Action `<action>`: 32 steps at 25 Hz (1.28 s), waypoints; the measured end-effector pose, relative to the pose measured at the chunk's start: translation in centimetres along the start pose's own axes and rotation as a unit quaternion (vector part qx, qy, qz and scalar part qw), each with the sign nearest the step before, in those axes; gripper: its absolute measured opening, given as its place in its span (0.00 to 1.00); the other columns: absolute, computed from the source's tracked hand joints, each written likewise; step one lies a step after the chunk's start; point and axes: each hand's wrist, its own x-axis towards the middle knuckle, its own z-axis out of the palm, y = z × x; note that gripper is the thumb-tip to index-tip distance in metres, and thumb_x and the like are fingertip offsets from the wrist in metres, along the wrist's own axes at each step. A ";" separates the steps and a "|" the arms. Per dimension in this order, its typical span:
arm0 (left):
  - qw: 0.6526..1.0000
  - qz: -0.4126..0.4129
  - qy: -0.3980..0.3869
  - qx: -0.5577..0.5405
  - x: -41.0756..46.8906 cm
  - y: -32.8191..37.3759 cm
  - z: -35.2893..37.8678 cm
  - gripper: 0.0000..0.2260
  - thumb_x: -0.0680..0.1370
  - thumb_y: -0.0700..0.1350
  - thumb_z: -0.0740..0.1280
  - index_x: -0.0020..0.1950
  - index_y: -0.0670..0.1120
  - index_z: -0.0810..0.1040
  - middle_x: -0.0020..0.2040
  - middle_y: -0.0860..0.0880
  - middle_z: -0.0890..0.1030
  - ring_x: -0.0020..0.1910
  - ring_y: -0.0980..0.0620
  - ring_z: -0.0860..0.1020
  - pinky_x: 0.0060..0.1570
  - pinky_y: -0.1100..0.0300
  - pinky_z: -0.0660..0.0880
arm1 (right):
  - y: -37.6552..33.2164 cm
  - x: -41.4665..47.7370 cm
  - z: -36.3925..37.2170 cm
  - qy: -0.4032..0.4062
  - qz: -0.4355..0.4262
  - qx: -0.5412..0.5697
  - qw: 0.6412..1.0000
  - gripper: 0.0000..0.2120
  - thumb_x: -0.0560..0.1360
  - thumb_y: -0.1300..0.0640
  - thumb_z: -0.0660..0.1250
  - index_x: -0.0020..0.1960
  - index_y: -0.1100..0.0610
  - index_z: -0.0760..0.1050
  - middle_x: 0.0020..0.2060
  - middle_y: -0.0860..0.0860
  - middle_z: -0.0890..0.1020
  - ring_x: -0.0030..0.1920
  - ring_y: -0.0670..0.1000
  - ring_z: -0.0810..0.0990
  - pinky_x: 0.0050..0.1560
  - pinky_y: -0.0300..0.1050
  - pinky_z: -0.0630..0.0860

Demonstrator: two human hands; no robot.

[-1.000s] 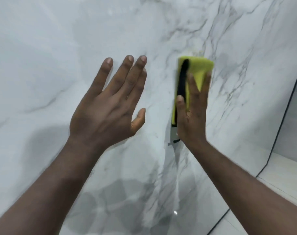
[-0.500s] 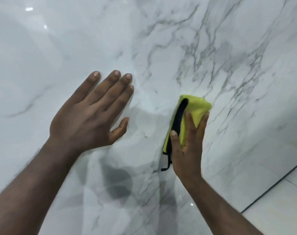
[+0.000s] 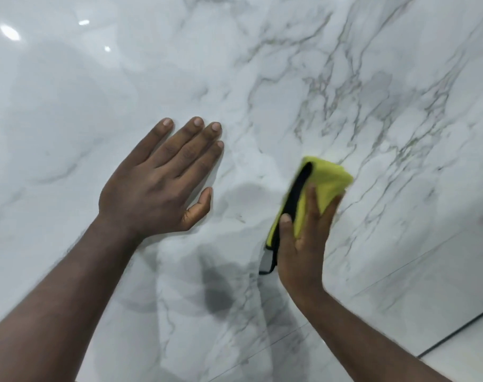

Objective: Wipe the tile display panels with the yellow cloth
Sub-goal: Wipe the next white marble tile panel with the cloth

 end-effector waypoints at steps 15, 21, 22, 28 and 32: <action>0.993 -0.115 0.005 -0.023 -6.4 -3.6 -3.9 0.23 0.82 0.48 0.65 0.75 0.40 0.79 0.84 0.39 0.68 0.83 0.39 0.67 0.81 0.36 0.63 | -10.3 5.5 3.2 -0.082 -0.235 -0.135 0.959 0.30 0.85 0.56 0.63 0.85 0.45 0.60 0.86 0.55 0.43 0.86 0.56 0.44 0.84 0.61 0.53; 0.991 -0.133 0.006 -0.004 -14.1 -7.3 -6.9 0.24 0.83 0.48 0.65 0.77 0.40 0.78 0.84 0.41 0.68 0.83 0.40 0.67 0.81 0.35 0.64 | -17.2 2.9 8.4 0.019 -0.141 -0.060 0.988 0.33 0.82 0.58 0.64 0.84 0.41 0.61 0.86 0.51 0.44 0.86 0.52 0.46 0.84 0.60 0.54; 0.991 -0.135 0.007 -0.011 -15.0 -7.8 -7.1 0.24 0.82 0.48 0.65 0.77 0.40 0.77 0.84 0.40 0.67 0.83 0.40 0.67 0.80 0.35 0.64 | -16.9 1.7 9.2 -0.049 -0.240 -0.115 0.963 0.32 0.83 0.58 0.64 0.84 0.42 0.61 0.86 0.49 0.43 0.86 0.53 0.46 0.84 0.60 0.53; 0.989 -0.129 0.010 -0.068 -18.3 -8.9 -7.2 0.27 0.82 0.47 0.64 0.80 0.39 0.74 0.85 0.40 0.64 0.85 0.40 0.63 0.82 0.37 0.63 | -17.9 -1.4 10.3 0.031 -0.046 -0.076 0.996 0.32 0.85 0.55 0.63 0.85 0.41 0.57 0.86 0.51 0.43 0.86 0.50 0.44 0.84 0.59 0.54; 0.988 -0.142 0.027 -0.059 -18.0 -8.4 -6.8 0.25 0.82 0.48 0.64 0.76 0.38 0.77 0.84 0.39 0.67 0.83 0.39 0.66 0.82 0.37 0.62 | -15.1 -3.0 9.0 -0.115 -0.266 -0.211 0.934 0.30 0.86 0.54 0.64 0.85 0.39 0.58 0.86 0.46 0.41 0.86 0.50 0.46 0.83 0.55 0.58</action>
